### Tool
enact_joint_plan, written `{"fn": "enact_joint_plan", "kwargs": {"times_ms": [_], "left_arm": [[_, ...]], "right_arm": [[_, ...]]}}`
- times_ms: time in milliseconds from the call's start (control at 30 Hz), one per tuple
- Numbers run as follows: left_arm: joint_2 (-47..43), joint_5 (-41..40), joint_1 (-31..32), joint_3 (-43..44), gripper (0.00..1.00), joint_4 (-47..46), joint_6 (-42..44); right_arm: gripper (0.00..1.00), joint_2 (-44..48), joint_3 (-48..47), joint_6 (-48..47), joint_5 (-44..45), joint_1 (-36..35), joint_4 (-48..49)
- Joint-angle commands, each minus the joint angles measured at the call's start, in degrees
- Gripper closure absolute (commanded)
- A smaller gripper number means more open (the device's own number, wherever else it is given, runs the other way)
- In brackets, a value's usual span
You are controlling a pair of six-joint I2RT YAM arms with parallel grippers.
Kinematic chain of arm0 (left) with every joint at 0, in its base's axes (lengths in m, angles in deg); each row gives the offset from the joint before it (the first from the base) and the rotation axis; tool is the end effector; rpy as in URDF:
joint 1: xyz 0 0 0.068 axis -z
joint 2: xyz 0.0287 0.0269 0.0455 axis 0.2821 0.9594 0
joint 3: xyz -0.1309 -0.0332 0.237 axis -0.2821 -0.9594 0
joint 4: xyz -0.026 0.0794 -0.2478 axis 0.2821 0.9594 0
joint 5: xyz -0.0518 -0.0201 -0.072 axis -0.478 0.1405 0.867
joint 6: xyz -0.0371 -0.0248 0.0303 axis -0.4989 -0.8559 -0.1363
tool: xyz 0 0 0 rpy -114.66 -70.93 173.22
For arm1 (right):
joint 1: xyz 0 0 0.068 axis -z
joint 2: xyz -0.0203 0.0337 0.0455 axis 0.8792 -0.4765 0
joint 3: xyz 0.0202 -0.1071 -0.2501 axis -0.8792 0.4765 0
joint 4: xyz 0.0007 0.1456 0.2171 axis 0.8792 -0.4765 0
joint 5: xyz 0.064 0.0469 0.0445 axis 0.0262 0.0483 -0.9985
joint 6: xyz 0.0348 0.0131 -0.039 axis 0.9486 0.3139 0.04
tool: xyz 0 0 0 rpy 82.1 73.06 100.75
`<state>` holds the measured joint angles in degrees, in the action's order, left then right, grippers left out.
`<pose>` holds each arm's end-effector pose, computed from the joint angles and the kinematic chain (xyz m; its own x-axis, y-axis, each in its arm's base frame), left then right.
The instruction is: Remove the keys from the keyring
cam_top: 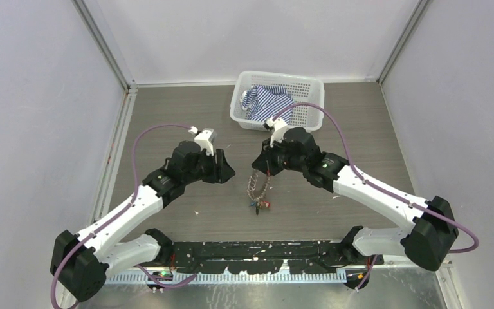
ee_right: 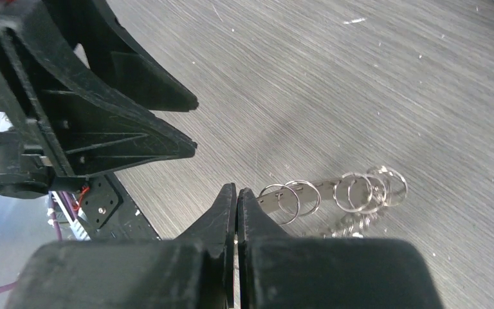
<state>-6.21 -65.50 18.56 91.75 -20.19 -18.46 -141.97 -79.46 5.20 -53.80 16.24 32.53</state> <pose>0.1801 -0.1323 0.2661 -0.7108 -0.1055 -0.6954 0.3644 0.7905 -0.4923 0.1934 0.2047 0.2997 -0.5749 -0.1069 -0.8112 -0.6583 0.6493 0.3809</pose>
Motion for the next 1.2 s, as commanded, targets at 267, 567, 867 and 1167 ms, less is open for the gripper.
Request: {"fn": "enact_joint_plan", "kwargs": {"times_ms": [267, 567, 867, 1167], "left_arm": [[-5.73, -2.80, 0.39, -3.48, 0.43, -1.07, -2.71], [-7.43, -4.83, 0.39, -7.07, 0.34, -1.10, -5.17], [-4.83, -3.05, 0.42, -7.22, 0.27, -2.92, -6.11], [-0.63, 0.05, 0.54, -6.06, 0.28, -4.92, -6.72]], "right_arm": [[0.99, -20.08, -12.73, 9.15, 4.69, 0.30, -1.07], [0.75, -26.42, -18.57, 13.41, 9.40, -0.14, -0.82], [0.36, -15.43, -6.99, 12.54, 16.52, -0.33, -5.81], [0.53, -12.88, 4.25, 15.04, 24.26, -11.72, -5.02]]}}
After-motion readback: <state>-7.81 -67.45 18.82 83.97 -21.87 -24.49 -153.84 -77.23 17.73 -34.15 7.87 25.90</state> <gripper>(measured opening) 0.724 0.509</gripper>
